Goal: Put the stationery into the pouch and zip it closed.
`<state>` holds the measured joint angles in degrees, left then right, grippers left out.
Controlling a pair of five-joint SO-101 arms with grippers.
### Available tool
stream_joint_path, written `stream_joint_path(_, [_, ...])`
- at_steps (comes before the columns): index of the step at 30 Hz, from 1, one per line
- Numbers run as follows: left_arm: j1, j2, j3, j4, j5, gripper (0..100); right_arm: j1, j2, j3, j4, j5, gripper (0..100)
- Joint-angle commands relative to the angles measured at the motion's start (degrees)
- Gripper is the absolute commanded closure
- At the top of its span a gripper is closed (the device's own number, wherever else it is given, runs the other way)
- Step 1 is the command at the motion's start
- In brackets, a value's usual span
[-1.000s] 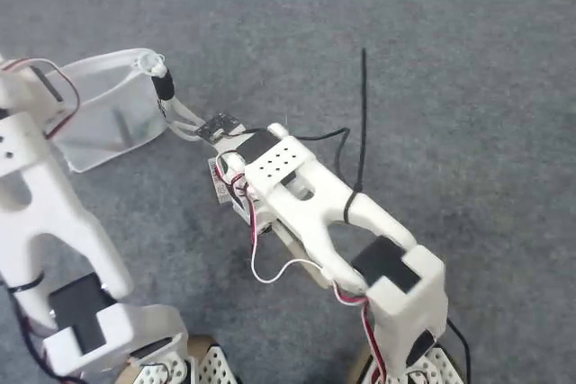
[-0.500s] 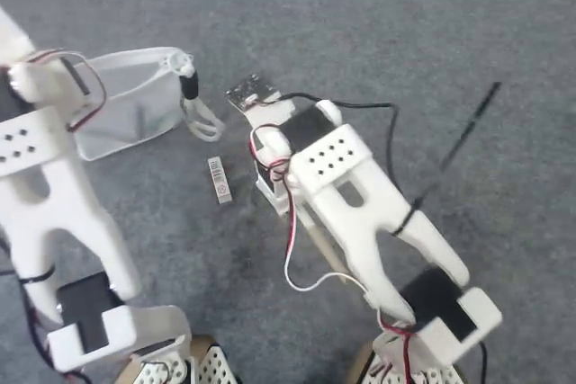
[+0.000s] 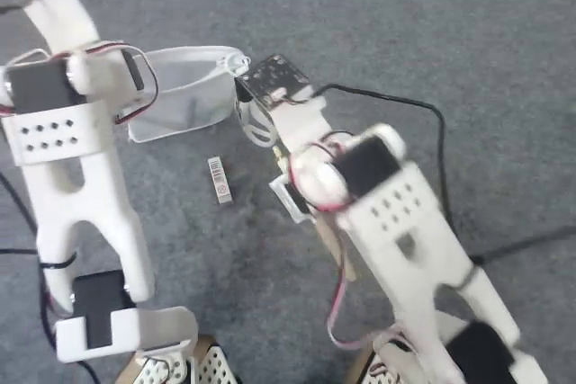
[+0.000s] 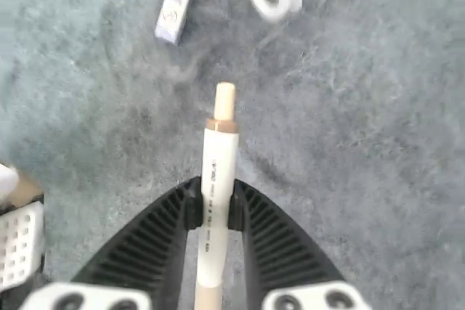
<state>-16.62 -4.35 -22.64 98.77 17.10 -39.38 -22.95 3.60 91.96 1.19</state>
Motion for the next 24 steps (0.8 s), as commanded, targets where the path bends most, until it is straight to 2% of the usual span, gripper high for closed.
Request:
stream_joint_path(1, [0.35, -0.62, -3.21, 1.67, 0.79, 99, 0.4, -10.24, 2.37, -6.11, -0.09, 99.3])
stream_joint_path(13, [0.44, -0.7, -1.71, 1.58, 0.79, 99, 0.31, -24.66, 16.35, -32.66, -0.09, 99.3])
stream_joint_path(20, [0.44, -0.7, -1.71, 1.58, 0.79, 99, -2.07, -24.04, 20.66, -50.33, -0.09, 99.3])
stream_joint_path(24, [0.44, -0.7, -1.71, 1.58, 0.79, 99, -4.44, -22.02, 20.57, -56.66, -0.09, 99.3])
